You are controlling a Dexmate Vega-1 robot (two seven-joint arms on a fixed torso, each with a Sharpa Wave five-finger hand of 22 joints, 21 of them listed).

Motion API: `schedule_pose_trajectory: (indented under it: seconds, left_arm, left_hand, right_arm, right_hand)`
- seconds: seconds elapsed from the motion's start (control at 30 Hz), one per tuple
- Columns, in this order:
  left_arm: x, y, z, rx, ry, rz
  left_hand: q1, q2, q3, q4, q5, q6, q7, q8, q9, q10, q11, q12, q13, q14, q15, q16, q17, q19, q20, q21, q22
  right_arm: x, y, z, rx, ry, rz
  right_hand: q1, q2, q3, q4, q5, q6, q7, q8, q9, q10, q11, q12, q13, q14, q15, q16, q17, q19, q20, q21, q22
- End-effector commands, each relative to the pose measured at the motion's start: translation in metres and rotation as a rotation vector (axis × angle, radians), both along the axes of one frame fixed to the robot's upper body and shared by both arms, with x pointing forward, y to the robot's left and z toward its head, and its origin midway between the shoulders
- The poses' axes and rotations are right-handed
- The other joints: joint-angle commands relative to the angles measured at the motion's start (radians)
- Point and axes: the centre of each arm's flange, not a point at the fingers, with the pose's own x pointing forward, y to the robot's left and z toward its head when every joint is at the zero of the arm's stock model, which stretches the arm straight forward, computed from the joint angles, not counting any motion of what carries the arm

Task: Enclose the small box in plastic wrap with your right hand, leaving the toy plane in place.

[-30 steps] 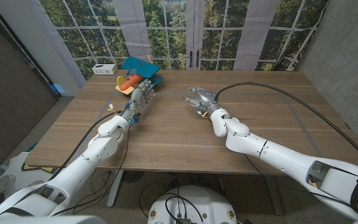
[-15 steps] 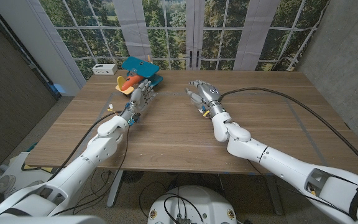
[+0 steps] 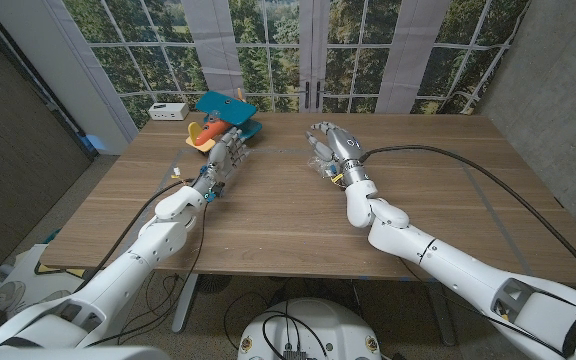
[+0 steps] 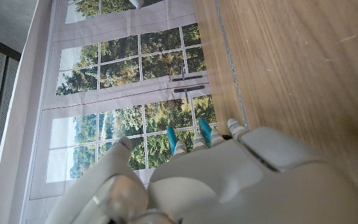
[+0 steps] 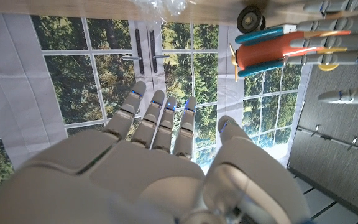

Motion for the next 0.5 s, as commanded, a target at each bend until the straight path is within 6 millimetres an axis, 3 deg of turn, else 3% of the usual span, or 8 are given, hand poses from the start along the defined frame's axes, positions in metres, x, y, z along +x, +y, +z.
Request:
schedule_pose_trajectory:
  seconds: [0.03,0.3,0.5]
  left_arm:
    - [-0.004,0.002,0.0,0.001,-0.009,0.002]
    - [-0.007,0.004,-0.001,0.003,-0.011,-0.001]
    - [-0.01,0.006,0.0,0.011,-0.014,-0.004]
  left_hand:
    - [0.001,-0.007,0.0,-0.001,-0.004,-0.103,-0.007,0.001,0.003,-0.116,0.005,0.005,0.005,-0.104,0.005,0.004,0.006,-0.031,0.009,0.002,0.005]
    - [0.0,-0.008,-0.001,0.0,-0.004,-0.102,-0.005,0.002,0.003,-0.116,0.008,0.004,0.005,-0.105,0.003,0.003,0.006,-0.03,0.009,0.002,0.005]
    - [-0.001,-0.008,-0.001,0.0,-0.004,-0.101,-0.005,0.001,0.003,-0.116,0.01,0.003,0.005,-0.104,0.002,0.003,0.006,-0.029,0.007,0.002,0.004]
  right_arm:
    - [-0.006,-0.022,0.013,0.144,0.06,0.187]
    - [-0.006,-0.032,0.018,0.189,0.154,0.275]
    - [-0.007,-0.038,0.02,0.242,0.175,0.335]
  right_hand:
    - [0.028,0.005,0.021,-0.009,-0.006,0.03,0.008,0.009,0.001,0.019,0.003,0.002,-0.001,0.008,0.003,-0.003,0.001,0.011,0.001,0.0,0.005]
    - [0.068,0.007,0.048,-0.039,-0.008,0.076,0.026,0.012,0.001,0.06,0.017,0.005,-0.001,0.013,0.014,0.001,0.008,0.012,0.008,-0.004,0.005]
    - [0.084,0.006,0.058,-0.05,-0.01,0.114,0.043,0.016,0.001,0.086,0.021,0.006,-0.001,0.027,0.025,0.011,0.014,0.016,0.012,-0.005,0.006]
